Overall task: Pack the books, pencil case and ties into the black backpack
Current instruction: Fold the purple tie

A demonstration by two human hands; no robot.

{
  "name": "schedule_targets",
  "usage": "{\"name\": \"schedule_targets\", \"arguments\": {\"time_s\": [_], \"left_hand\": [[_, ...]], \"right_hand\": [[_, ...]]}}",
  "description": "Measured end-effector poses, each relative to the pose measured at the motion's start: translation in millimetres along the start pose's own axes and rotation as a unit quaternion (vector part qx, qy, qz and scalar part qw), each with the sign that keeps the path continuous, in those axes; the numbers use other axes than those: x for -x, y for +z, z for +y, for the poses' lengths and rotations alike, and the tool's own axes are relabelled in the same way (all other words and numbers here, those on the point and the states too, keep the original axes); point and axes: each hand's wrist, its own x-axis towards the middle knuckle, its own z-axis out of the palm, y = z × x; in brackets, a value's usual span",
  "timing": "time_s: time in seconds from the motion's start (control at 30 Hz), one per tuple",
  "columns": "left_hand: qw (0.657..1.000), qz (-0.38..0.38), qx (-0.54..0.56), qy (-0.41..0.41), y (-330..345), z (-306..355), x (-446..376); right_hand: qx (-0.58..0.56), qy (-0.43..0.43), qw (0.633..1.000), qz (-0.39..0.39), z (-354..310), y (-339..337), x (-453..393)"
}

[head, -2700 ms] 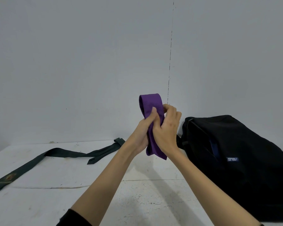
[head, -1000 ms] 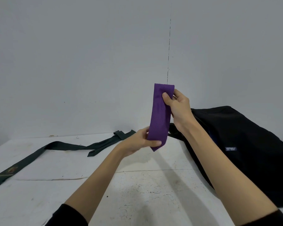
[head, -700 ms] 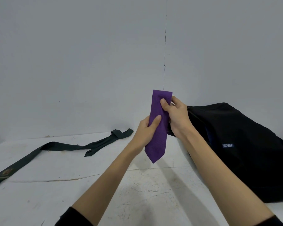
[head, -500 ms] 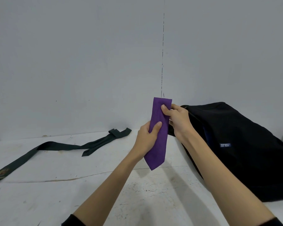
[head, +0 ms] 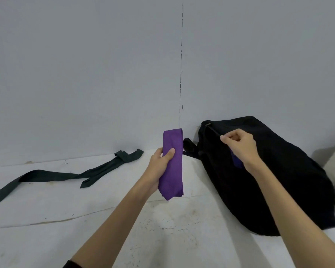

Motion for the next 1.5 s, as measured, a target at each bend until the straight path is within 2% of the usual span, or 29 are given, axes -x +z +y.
{"name": "schedule_targets", "arguments": {"time_s": [0.03,0.07,0.13,0.17,0.23,0.3,0.4,0.57,0.67,0.97,1.17,1.33,1.4,1.5], "left_hand": [[1.0,-0.013,0.005,-0.02,1,-1,-4],[0.999,-0.03,0.007,-0.041,3,-2,-7],[0.995,-0.062,0.0,-0.076,7,-4,-14],[0.993,-0.077,-0.008,-0.085,10,-5,-16],[0.99,-0.106,-0.022,-0.092,17,-8,-19],[0.986,-0.133,-0.035,-0.097,25,-12,-23],[0.98,-0.158,-0.064,-0.105,42,-15,-28],[0.969,-0.191,-0.089,-0.132,70,-8,-52],[0.965,-0.194,-0.094,-0.152,83,-6,-71],[0.976,-0.095,-0.13,-0.146,142,4,-115],[0.992,0.064,-0.063,-0.087,178,1,-147],[0.982,0.173,-0.034,-0.065,201,-5,-162],[0.981,0.182,-0.013,-0.067,205,-7,-168],[0.987,0.104,0.069,-0.097,201,-3,-168]], "right_hand": [[0.116,-0.016,0.993,0.018,5,-5,-4],[0.235,-0.028,0.971,0.031,8,-9,-6],[0.417,-0.063,0.905,0.051,9,-13,-8],[0.465,-0.077,0.881,0.046,8,-14,-9],[0.502,-0.082,0.861,0.017,5,-20,-12],[0.506,-0.074,0.859,0.003,2,-25,-15],[0.502,-0.091,0.859,0.047,-1,-33,-19],[0.391,-0.07,0.916,0.046,-14,-40,-29],[0.37,-0.063,0.927,0.011,-16,-47,-35],[0.29,-0.085,0.951,-0.063,-3,-63,-51],[0.227,-0.079,0.965,-0.1,0,-66,-58],[0.191,-0.079,0.964,-0.168,5,-67,-71],[0.18,-0.079,0.961,-0.196,8,-66,-76],[0.173,-0.084,0.956,-0.223,12,-65,-82]]}}
